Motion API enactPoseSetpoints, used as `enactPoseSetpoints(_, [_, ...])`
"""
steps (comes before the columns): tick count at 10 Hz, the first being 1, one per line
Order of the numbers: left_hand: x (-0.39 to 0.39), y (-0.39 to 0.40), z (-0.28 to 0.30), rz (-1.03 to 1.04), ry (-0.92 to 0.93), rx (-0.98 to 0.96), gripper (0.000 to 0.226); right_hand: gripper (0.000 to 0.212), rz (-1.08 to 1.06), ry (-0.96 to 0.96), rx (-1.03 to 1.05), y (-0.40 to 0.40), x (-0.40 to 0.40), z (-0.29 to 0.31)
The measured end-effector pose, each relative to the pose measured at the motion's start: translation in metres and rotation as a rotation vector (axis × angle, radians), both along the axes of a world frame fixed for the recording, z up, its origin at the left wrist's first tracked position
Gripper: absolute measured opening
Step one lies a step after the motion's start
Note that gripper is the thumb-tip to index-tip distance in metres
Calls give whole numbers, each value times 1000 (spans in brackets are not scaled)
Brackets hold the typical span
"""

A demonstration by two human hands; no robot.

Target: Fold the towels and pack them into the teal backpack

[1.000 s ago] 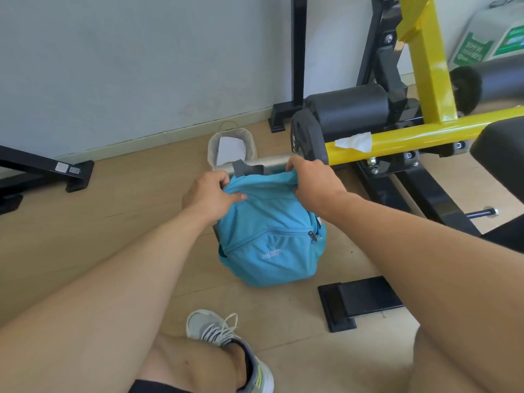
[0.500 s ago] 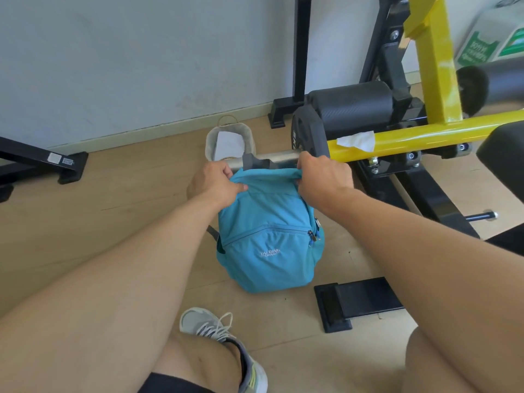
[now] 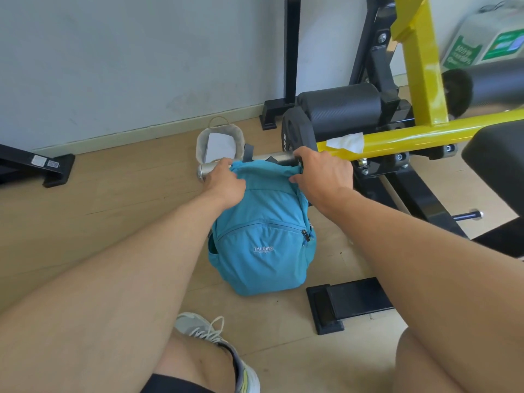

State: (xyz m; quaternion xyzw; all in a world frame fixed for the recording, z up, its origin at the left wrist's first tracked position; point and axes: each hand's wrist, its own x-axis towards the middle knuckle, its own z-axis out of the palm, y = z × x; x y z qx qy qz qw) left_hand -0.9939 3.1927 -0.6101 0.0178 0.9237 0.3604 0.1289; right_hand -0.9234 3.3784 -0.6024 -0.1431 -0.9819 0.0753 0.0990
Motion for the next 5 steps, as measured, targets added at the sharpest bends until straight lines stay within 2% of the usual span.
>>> enactPoseSetpoints(2, [2,4,1,13,-7,82,73,36,32,2,-27,5,10,6])
enactPoseSetpoints(4, [10,19,11,69,23,52,72,26,22,-3,-39,21,35,24])
enactPoseSetpoints(5, [17,27,20,85,30,30,72,25,-38,-72,-110,39,49,30])
